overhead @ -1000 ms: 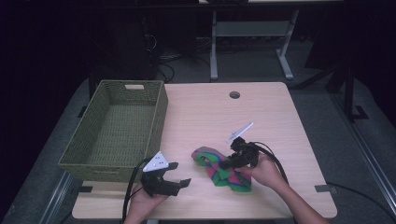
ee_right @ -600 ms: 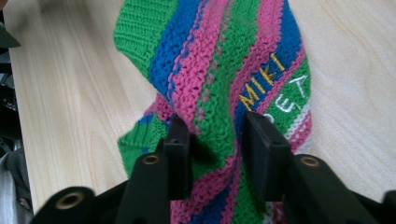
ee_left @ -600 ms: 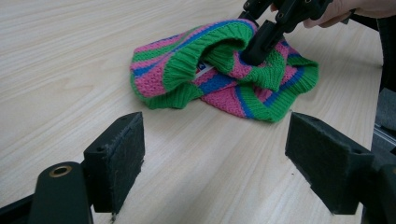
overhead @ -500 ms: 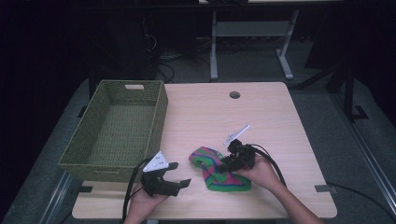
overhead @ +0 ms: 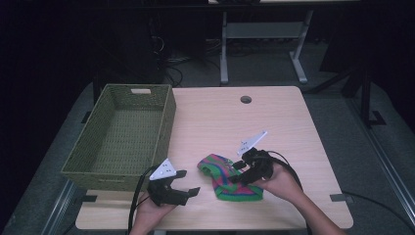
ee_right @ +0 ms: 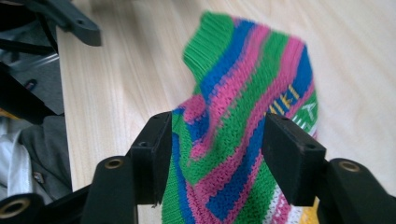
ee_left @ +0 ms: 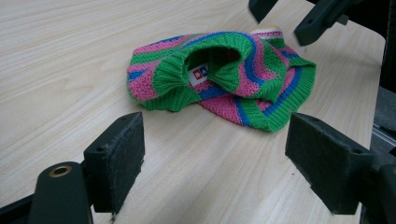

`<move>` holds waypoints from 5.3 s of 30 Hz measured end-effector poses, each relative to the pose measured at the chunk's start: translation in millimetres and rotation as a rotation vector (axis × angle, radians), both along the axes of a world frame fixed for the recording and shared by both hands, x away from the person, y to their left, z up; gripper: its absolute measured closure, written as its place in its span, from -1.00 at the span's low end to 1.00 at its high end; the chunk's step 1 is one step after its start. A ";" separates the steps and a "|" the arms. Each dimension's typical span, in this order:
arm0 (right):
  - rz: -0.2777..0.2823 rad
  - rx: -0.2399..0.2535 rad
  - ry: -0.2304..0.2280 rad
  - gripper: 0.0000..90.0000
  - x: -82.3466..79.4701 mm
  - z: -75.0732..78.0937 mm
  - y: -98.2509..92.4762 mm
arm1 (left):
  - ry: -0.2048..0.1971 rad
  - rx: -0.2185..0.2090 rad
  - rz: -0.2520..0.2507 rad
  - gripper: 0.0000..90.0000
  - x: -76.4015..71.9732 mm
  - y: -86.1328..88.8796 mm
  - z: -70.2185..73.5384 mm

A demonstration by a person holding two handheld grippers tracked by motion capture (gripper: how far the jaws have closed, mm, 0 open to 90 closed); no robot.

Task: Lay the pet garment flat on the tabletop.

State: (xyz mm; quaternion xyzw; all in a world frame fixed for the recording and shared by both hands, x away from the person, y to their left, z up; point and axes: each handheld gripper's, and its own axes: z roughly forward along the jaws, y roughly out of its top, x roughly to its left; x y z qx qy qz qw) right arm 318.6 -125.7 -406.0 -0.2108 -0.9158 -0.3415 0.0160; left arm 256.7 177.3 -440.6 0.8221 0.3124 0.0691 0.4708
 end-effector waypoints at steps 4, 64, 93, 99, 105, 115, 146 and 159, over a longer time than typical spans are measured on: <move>0.053 0.027 -0.042 0.14 -12.5 11.3 1.3 | 0.002 -0.001 -0.001 -0.56 0.1 -0.1 -0.1; 0.075 -0.017 0.012 0.88 -7.0 -15.6 17.8 | 0.014 -0.024 -0.015 -0.56 0.4 -2.6 -0.7; 0.122 0.117 -0.075 0.89 11.6 55.8 -24.8 | -0.015 -0.053 -0.027 -0.56 15.0 -21.6 7.4; 0.132 0.159 -0.093 0.89 15.5 67.0 -27.9 | 0.001 -0.047 -0.012 -0.55 22.8 -22.8 3.4; 0.142 0.199 -0.108 0.89 12.6 75.0 -38.3 | 0.010 -0.063 0.003 -0.55 29.5 -26.6 0.9; 0.146 0.229 -0.107 0.89 11.0 77.5 -47.7 | 0.008 -0.133 -0.033 -0.20 46.1 -36.8 0.2; -0.013 0.206 -0.087 0.89 10.9 40.4 -95.5 | -0.099 -0.091 -0.018 0.84 83.6 -69.8 49.5; -0.077 0.190 -0.067 0.89 27.1 33.3 -100.2 | -0.078 -0.057 -0.016 0.84 99.0 -77.3 49.5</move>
